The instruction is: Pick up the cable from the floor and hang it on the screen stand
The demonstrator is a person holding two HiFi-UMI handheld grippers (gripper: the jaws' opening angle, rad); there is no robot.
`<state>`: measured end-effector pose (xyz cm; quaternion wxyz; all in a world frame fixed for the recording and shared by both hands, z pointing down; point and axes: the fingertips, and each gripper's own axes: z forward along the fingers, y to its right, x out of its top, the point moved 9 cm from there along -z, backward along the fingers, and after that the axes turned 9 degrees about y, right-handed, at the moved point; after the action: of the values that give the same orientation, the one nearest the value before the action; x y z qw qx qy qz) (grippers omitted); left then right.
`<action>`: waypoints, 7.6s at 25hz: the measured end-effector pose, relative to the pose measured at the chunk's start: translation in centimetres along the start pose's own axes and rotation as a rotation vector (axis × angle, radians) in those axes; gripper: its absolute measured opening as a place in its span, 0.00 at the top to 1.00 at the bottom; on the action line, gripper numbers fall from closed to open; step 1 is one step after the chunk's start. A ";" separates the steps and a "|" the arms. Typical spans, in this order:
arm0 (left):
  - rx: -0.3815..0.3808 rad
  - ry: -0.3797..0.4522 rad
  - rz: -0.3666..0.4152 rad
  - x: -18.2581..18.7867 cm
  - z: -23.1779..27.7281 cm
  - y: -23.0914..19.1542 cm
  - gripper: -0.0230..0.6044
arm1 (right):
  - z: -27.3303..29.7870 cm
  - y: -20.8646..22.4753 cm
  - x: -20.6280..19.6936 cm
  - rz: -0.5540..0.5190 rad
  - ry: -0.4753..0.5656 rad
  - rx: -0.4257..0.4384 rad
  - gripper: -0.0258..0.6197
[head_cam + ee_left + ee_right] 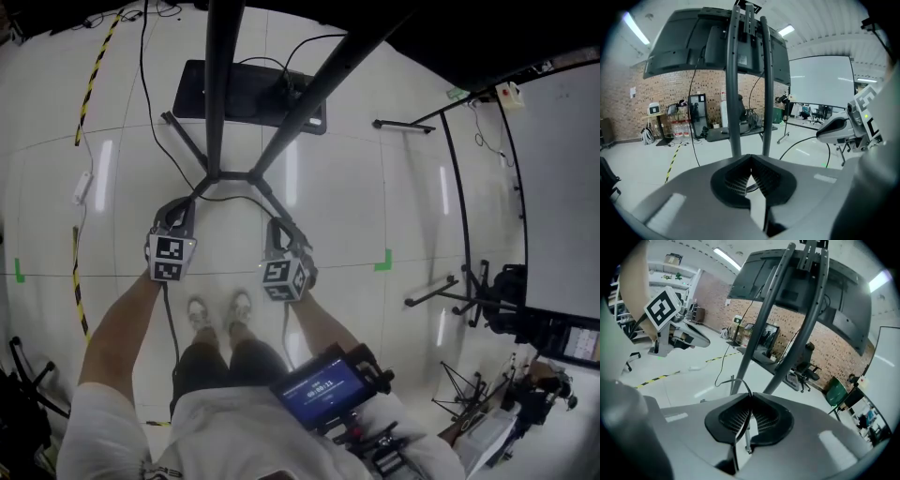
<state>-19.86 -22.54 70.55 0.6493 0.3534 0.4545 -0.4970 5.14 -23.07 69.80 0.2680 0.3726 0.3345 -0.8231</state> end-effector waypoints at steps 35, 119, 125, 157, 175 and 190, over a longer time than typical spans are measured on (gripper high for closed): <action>-0.114 0.248 0.194 22.9 -5.3 7.4 0.90 | -26.5 19.1 39.5 -0.122 0.691 -0.299 0.91; 0.136 0.730 0.157 69.0 -8.0 -12.5 0.95 | -18.2 43.3 51.0 -0.036 0.893 -0.555 0.92; 0.152 0.670 0.150 70.1 -6.0 -14.0 0.95 | -16.0 44.1 52.4 -0.088 0.808 -0.604 0.92; 0.175 0.533 0.137 70.8 -3.4 -13.1 0.95 | -12.6 38.6 48.5 -0.222 0.740 -0.566 0.91; 0.182 0.639 0.060 68.7 -3.3 -12.0 0.95 | -12.5 37.3 47.6 -0.147 0.800 -0.520 0.90; 0.144 0.551 0.033 61.3 -2.9 -11.7 0.88 | -10.5 35.5 44.1 -0.130 0.661 -0.440 0.90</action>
<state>-26.14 -42.71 11.77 0.4825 0.5278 0.5715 -0.4025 8.71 -46.12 17.13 0.1667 0.5291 0.5939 -0.5827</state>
